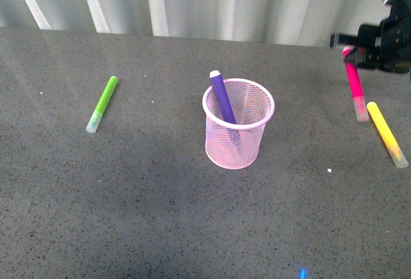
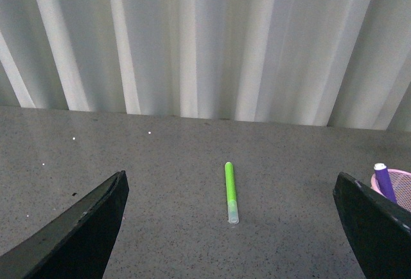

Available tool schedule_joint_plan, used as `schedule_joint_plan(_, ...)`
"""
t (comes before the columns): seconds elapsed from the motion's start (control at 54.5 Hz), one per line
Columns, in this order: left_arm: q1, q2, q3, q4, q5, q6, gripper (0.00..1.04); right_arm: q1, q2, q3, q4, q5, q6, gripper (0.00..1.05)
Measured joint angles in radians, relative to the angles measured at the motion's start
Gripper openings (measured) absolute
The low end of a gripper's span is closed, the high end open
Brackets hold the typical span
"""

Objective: Insert purple and pink pens into pink cup

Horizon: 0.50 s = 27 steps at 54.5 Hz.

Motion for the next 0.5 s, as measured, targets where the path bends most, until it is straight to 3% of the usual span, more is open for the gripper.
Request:
schedule_joint_plan(0.183, 0.0, 0.0, 0.0, 0.0, 0.0, 0.0, 0.98, 0.066, -0.208, -0.11, 0.267, -0.124, 0.034, 0.07)
schedule_joint_plan(0.33, 0.0, 0.0, 0.0, 0.0, 0.0, 0.0, 0.98, 0.139, -0.328, -0.246, 0.488, -0.29, 0.064, 0.07)
schedule_joint_plan(0.495, 0.0, 0.0, 0.0, 0.0, 0.0, 0.0, 0.98, 0.196, -0.318, -0.326, 0.558, -0.373, 0.082, 0.07)
